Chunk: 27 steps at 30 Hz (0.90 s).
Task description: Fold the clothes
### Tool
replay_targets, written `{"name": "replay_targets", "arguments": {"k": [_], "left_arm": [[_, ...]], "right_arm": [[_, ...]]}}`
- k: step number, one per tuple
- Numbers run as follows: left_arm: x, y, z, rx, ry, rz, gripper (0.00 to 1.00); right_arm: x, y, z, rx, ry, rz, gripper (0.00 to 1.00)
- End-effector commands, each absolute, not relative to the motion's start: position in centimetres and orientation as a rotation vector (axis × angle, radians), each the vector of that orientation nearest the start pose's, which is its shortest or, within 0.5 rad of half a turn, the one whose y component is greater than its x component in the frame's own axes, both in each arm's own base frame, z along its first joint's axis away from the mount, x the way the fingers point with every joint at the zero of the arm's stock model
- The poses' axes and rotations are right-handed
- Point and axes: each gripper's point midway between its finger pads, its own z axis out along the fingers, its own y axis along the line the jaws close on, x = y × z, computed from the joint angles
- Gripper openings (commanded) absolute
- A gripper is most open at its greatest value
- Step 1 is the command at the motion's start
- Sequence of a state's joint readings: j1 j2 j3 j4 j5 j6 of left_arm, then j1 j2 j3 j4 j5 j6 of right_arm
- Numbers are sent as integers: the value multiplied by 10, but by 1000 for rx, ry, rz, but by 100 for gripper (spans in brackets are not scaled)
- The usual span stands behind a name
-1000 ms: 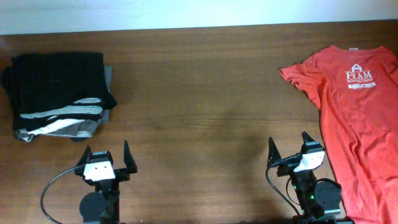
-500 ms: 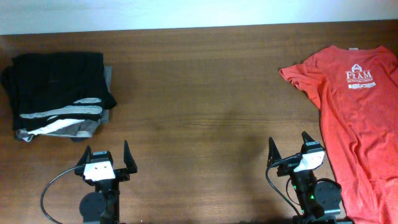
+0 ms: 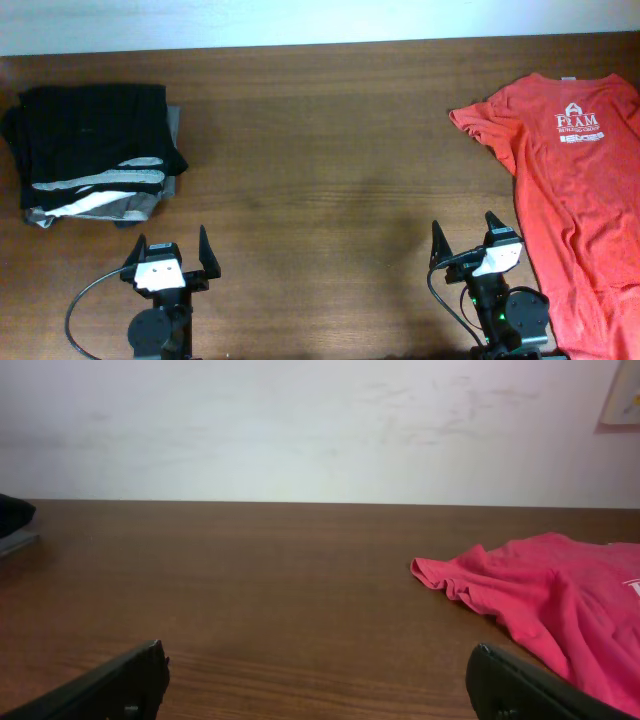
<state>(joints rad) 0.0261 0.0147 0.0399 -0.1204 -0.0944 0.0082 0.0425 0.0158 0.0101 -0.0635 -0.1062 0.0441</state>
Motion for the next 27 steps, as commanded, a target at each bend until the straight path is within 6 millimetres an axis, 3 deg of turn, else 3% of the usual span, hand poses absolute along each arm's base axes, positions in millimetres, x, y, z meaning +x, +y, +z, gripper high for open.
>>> {"name": "replay_targets", "arguments": {"k": [1, 27], "left_arm": [[243, 25, 158, -83, 1667, 126, 99], [243, 25, 158, -83, 1667, 126, 99]], "right_arm": [[244, 31, 157, -93, 1642, 166, 99], [244, 31, 158, -86, 1640, 176, 99]]}}
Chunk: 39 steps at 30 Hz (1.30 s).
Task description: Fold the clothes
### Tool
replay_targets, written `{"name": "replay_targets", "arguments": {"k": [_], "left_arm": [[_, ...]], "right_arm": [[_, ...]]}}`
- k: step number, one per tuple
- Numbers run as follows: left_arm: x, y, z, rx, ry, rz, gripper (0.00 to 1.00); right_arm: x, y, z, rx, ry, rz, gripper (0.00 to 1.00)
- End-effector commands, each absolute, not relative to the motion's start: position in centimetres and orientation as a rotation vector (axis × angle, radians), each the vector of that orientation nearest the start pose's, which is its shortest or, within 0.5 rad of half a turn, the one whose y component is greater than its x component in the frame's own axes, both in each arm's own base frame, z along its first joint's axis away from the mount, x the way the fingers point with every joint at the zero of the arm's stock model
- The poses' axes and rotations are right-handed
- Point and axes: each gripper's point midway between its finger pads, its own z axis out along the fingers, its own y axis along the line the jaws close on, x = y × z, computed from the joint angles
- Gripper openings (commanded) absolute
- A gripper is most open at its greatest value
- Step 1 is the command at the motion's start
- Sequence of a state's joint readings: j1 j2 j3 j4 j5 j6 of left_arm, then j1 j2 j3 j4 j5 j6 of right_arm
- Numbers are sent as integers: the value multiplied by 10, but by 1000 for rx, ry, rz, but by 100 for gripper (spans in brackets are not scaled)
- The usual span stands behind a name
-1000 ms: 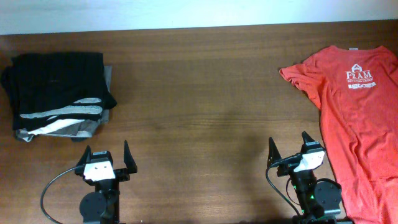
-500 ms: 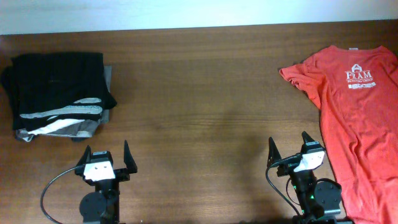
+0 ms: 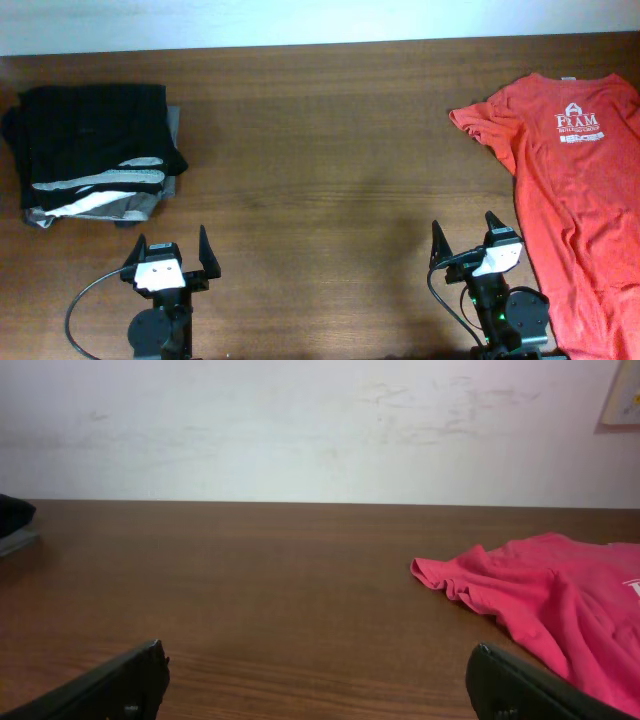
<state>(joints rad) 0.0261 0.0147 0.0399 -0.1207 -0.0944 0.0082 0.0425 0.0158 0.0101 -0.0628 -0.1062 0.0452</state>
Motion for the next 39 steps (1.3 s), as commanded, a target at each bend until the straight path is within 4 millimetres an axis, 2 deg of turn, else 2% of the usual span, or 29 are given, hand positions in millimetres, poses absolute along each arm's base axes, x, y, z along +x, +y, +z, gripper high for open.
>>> {"name": "replay_targets", "arguments": {"k": [1, 4, 9, 14, 18, 22, 25, 28, 31, 35, 39], "left_arm": [[243, 25, 158, -83, 1667, 126, 99], [243, 25, 158, -83, 1667, 126, 99], [243, 25, 158, -83, 1667, 126, 99], [243, 25, 158, -83, 1667, 126, 99], [243, 25, 158, -83, 1667, 126, 99], [243, 25, 158, -83, 1667, 126, 99], [243, 25, 158, -83, 1667, 126, 99], [243, 25, 158, -83, 1667, 126, 99], [243, 25, 158, -83, 1667, 126, 99], [243, 25, 158, -83, 1667, 126, 99], [243, 25, 158, -83, 1667, 126, 99]], "right_arm": [[244, 32, 158, -33, 1644, 229, 99], [244, 32, 163, 99, 1639, 355, 99], [234, 44, 195, 51, 1617, 423, 99], [220, 36, 258, 101, 1562, 412, 99], [212, 32, 314, 165, 1615, 431, 99], [227, 24, 351, 235, 1781, 371, 99], [251, 20, 366, 233, 1952, 296, 99], [287, 20, 367, 179, 2130, 219, 99], [328, 22, 355, 88, 2291, 154, 99], [380, 13, 322, 8, 2454, 79, 99], [429, -15, 274, 94, 2553, 53, 99]]}}
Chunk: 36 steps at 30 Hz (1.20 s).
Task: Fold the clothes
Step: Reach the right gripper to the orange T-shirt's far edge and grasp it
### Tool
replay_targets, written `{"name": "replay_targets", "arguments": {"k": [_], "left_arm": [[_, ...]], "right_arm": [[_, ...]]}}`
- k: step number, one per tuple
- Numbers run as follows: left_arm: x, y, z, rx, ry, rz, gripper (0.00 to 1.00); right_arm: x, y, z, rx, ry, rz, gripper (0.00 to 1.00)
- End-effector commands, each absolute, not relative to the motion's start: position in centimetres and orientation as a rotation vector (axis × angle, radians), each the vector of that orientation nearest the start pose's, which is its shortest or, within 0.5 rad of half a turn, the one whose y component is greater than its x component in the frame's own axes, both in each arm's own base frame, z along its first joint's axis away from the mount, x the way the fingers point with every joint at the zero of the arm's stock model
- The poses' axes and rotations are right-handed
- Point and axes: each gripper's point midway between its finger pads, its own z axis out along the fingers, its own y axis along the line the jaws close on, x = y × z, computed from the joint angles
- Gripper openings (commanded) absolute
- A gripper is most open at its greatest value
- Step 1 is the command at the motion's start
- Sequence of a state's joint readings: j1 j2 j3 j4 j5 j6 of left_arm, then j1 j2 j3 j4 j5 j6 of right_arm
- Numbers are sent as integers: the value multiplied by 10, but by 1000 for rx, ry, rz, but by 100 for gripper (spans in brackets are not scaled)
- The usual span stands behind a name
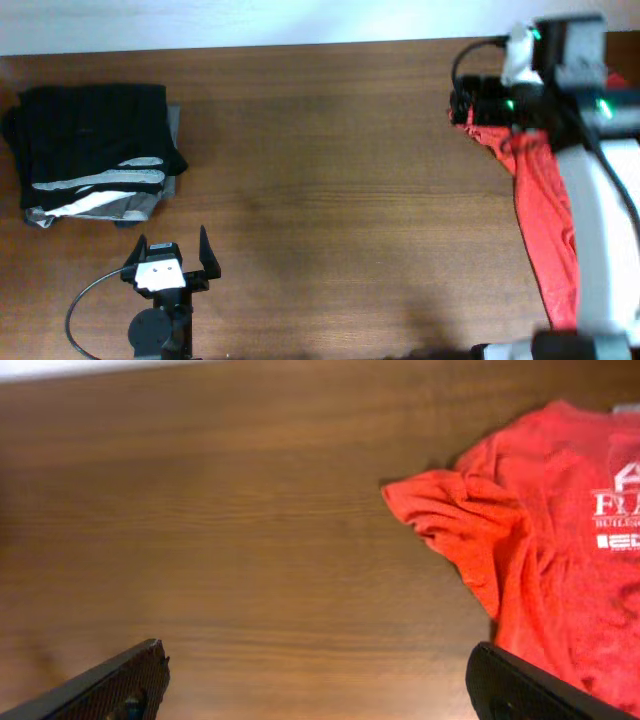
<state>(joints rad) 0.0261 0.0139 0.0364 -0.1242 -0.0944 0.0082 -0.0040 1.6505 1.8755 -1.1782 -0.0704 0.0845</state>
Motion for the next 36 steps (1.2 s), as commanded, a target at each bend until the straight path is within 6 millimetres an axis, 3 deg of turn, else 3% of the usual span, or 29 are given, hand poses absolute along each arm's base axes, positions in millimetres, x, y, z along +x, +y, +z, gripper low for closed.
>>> {"name": "replay_targets", "arguments": {"k": [1, 3, 6, 9, 12, 13, 15, 23, 32, 36], "left_arm": [[243, 25, 158, -83, 1667, 126, 99], [243, 25, 158, -83, 1667, 126, 99], [243, 25, 158, -83, 1667, 126, 99], [243, 25, 158, -83, 1667, 126, 99], [243, 25, 158, -83, 1667, 126, 99], [243, 25, 158, -83, 1667, 126, 99], [243, 25, 158, -83, 1667, 126, 99], [243, 25, 158, -83, 1667, 126, 99], [243, 25, 158, -83, 1667, 126, 99], [243, 25, 158, -83, 1667, 126, 99]], "right_arm": [[437, -23, 262, 116, 2572, 48, 99], [450, -40, 237, 165, 2609, 37, 98], [465, -61, 205, 223, 2648, 25, 81], [479, -72, 176, 190, 2680, 9, 71], [493, -75, 145, 134, 2713, -1, 43], [497, -75, 135, 135, 2722, 0, 29], [504, -76, 117, 138, 2737, 4, 16], [527, -80, 51, 139, 2768, 9, 13], [518, -75, -2, 148, 2869, 45, 14], [510, -48, -15, 121, 2910, 219, 13]]}}
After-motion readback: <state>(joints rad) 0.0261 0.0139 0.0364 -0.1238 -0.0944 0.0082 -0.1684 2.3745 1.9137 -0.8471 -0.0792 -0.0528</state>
